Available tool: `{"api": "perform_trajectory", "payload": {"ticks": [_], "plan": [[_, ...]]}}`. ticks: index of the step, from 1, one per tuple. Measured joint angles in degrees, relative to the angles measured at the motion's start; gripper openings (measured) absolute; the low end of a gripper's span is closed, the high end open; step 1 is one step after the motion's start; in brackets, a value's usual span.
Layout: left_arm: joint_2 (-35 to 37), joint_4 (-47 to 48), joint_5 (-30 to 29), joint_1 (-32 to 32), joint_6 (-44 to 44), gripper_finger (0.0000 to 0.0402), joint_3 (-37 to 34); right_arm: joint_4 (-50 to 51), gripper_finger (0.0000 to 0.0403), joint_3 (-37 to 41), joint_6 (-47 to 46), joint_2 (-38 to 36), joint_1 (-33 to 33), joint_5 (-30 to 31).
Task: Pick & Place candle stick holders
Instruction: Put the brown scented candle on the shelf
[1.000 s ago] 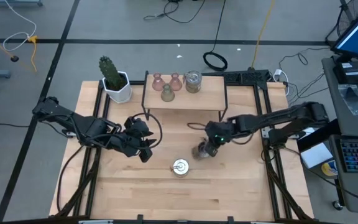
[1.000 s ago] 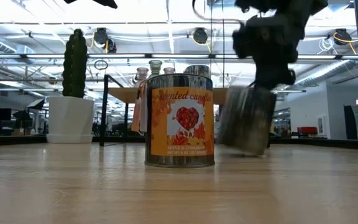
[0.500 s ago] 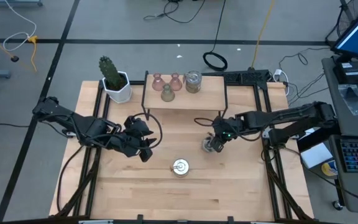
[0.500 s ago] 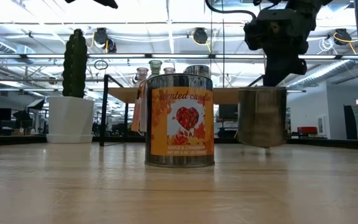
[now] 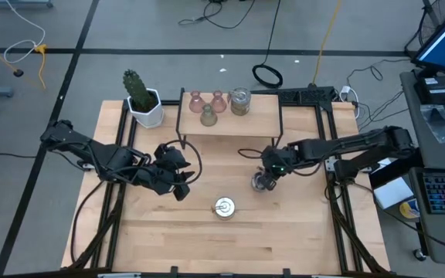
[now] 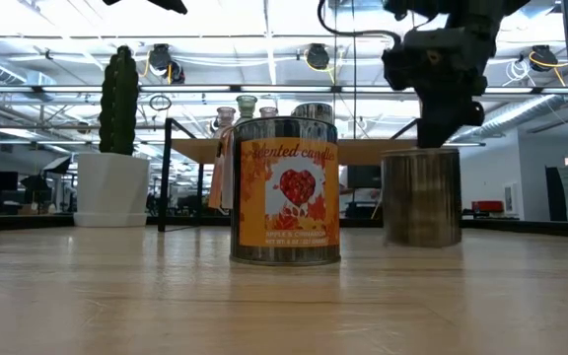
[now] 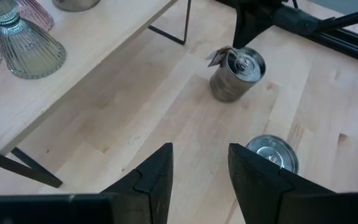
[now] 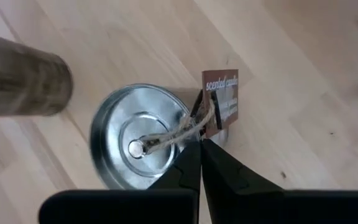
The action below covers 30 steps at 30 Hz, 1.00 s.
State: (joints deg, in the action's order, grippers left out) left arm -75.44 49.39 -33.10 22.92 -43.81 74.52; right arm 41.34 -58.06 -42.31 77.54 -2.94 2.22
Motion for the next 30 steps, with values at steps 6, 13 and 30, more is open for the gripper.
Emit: {"api": "perform_trajectory", "payload": {"ticks": [6,13,30], "plan": [[0.0,0.0,0.1,0.0,0.0,0.0154,0.0,-0.1,0.0000,0.0,1.2,2.5,0.0,-1.0],[0.0,0.0,0.5,0.0,0.3,0.0154,0.0,0.2,0.0000,-0.1,3.0,2.9,0.0,-2.3],[0.0,0.0,0.6,1.0,0.4,0.0154,0.0,1.2,0.0135,-0.1,7.0,2.9,0.0,-3.9]]}}
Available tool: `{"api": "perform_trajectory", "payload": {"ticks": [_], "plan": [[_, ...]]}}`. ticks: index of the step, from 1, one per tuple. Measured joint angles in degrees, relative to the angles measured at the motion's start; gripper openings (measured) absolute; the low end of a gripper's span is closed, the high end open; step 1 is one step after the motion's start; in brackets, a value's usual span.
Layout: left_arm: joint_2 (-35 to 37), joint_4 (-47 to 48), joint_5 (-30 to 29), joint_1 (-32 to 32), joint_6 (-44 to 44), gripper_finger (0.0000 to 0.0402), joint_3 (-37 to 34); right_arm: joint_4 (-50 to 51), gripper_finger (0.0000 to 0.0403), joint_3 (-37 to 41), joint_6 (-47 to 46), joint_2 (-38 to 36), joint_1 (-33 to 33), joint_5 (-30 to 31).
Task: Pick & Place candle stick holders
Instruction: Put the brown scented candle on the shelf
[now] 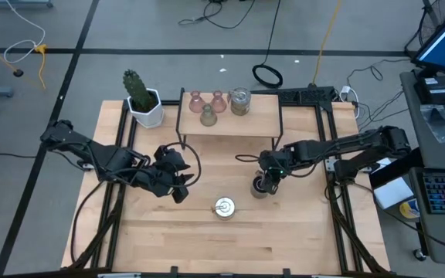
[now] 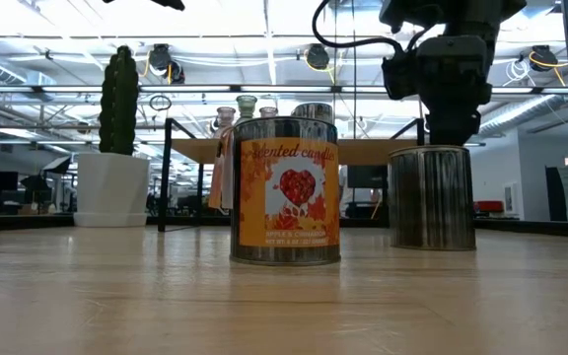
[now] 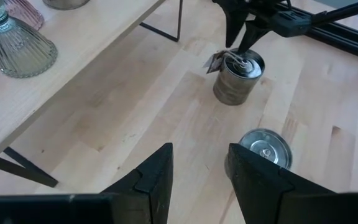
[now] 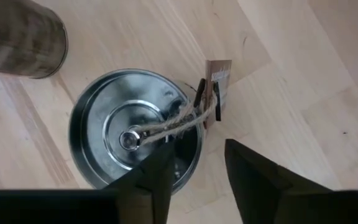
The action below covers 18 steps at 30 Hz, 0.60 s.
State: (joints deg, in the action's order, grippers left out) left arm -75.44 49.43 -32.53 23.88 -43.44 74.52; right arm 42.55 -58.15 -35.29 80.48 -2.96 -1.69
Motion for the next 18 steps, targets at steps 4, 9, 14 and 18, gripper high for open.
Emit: {"api": "perform_trajectory", "payload": {"ticks": [4,9,14,18], "plan": [[0.0,0.0,0.0,0.0,0.0,0.0154,0.0,0.5,0.0144,0.0,0.0,0.0,0.0,0.2],[0.0,0.0,0.0,0.0,0.0,0.0154,0.0,-0.7,0.0145,1.7,-1.8,-0.1,0.0,0.1],[0.0,0.0,0.0,0.0,0.0,0.0154,0.0,-4.2,0.0140,4.4,-3.9,-0.3,0.0,-0.1],[0.0,0.0,0.0,0.0,0.0,0.0154,0.0,-4.9,0.0128,4.6,-4.6,-0.2,0.0,-0.2]]}}
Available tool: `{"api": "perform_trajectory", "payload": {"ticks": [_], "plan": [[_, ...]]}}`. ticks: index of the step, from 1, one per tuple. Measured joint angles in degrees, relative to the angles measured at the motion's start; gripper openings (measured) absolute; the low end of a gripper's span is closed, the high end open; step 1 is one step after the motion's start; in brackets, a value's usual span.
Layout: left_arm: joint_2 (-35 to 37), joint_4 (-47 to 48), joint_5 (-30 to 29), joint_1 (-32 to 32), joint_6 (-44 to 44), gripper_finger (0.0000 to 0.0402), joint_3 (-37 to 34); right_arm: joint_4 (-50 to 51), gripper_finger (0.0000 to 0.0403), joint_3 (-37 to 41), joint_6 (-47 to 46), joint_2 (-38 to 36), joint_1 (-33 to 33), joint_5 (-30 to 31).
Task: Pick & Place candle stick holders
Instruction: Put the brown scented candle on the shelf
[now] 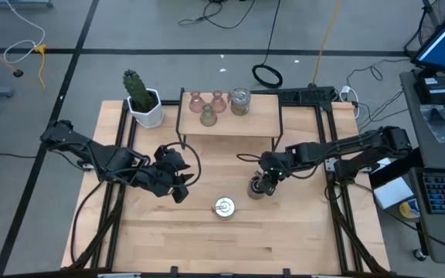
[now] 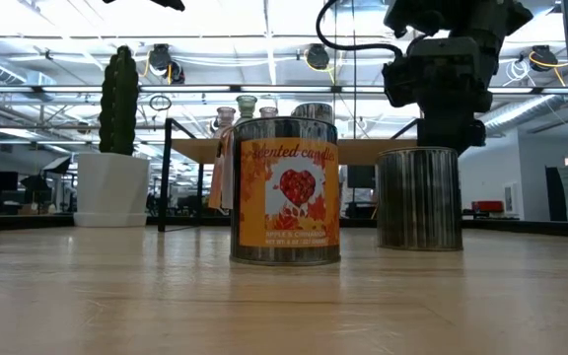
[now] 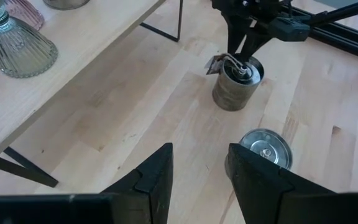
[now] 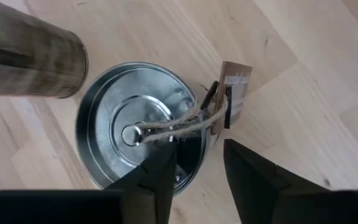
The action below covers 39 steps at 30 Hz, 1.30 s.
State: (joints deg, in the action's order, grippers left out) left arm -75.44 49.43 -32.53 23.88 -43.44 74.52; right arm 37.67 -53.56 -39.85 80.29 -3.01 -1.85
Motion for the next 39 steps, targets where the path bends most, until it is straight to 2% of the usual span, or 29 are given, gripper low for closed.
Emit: {"api": "perform_trajectory", "payload": {"ticks": [4,11,19,27,39], "plan": [[0.0,0.0,0.0,0.0,0.0,0.0154,0.0,0.0,0.0096,0.0,0.6,0.0,0.0,0.0],[0.0,0.0,0.0,0.0,0.0,0.0154,0.0,0.3,0.0009,0.1,3.3,0.1,0.0,0.6],[0.0,0.0,0.0,0.0,0.2,0.0154,0.0,1.5,0.0003,0.1,4.4,-0.7,0.0,3.1],[0.0,0.0,-0.5,0.0,0.3,0.0154,0.0,5.0,0.0001,-1.6,3.9,-3.7,1.3,-2.0],[0.0,0.0,-1.0,0.0,0.7,0.0154,0.0,20.2,0.0000,-20.2,10.6,-4.5,6.5,-6.0]]}}
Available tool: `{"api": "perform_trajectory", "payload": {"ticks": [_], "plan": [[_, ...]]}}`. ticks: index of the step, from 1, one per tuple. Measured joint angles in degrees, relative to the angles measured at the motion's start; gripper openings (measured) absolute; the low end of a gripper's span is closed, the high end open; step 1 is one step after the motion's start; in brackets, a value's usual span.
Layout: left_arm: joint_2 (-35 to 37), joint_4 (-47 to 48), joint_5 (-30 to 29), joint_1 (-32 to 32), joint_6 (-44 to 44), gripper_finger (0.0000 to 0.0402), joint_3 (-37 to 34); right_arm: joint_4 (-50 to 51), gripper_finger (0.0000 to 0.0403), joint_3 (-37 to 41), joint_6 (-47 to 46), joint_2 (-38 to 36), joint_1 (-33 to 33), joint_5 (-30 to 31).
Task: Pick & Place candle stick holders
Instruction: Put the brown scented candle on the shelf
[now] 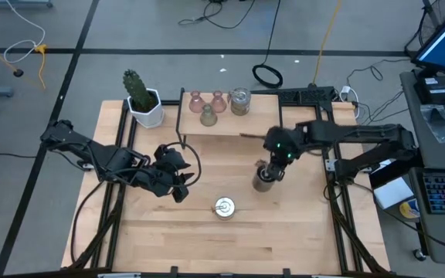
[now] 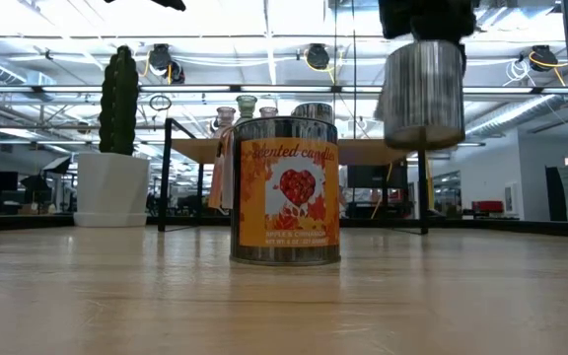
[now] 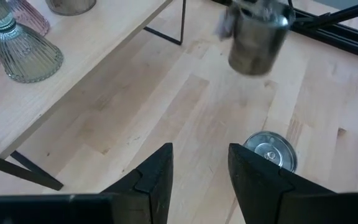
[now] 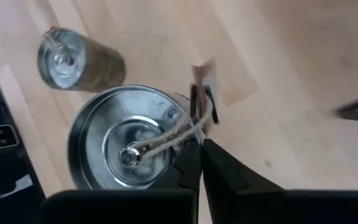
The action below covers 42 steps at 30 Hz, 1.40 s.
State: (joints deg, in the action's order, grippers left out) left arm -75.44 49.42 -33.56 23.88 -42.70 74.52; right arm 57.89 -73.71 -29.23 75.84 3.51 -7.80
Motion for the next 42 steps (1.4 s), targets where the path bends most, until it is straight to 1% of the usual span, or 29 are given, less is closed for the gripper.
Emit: {"api": "perform_trajectory", "payload": {"ticks": [3,6,10,14,19,23,31,34,39,42], "plan": [[0.0,0.0,0.0,0.0,0.0,0.0154,0.0,5.0,0.0000,-5.7,2.3,0.1,2.4,0.3],[0.0,0.0,-0.1,0.0,0.0,0.0154,0.0,6.4,0.0000,-11.4,5.2,0.0,5.6,0.9],[0.0,0.0,-0.7,0.0,-0.1,0.0154,0.0,8.2,0.0000,-15.6,9.9,0.1,11.8,1.8],[0.0,0.0,-1.1,0.0,-0.1,0.0154,0.0,7.9,0.0000,-18.6,15.2,0.9,19.3,2.2],[0.0,0.0,-1.1,-0.2,0.0,0.0154,0.0,8.4,0.0000,-21.9,21.4,4.5,27.3,2.0],[0.0,0.0,-1.6,-0.2,0.0,0.0154,0.0,9.4,0.0000,-26.0,24.9,8.9,32.1,1.7],[0.0,0.0,-1.6,-0.2,-0.1,0.0154,0.0,17.2,0.0000,-39.8,31.2,20.3,37.9,1.7],[0.0,0.0,-1.6,-0.2,0.0,0.0154,0.0,19.5,0.0000,-43.4,32.4,23.5,39.3,1.5],[0.0,0.0,-1.6,-0.2,0.0,0.0154,0.0,21.7,0.0000,-44.4,34.4,26.4,40.7,1.5],[0.0,0.0,-1.9,-0.2,0.0,0.0154,0.0,20.3,0.0000,-44.4,34.8,27.2,41.2,1.5]]}}
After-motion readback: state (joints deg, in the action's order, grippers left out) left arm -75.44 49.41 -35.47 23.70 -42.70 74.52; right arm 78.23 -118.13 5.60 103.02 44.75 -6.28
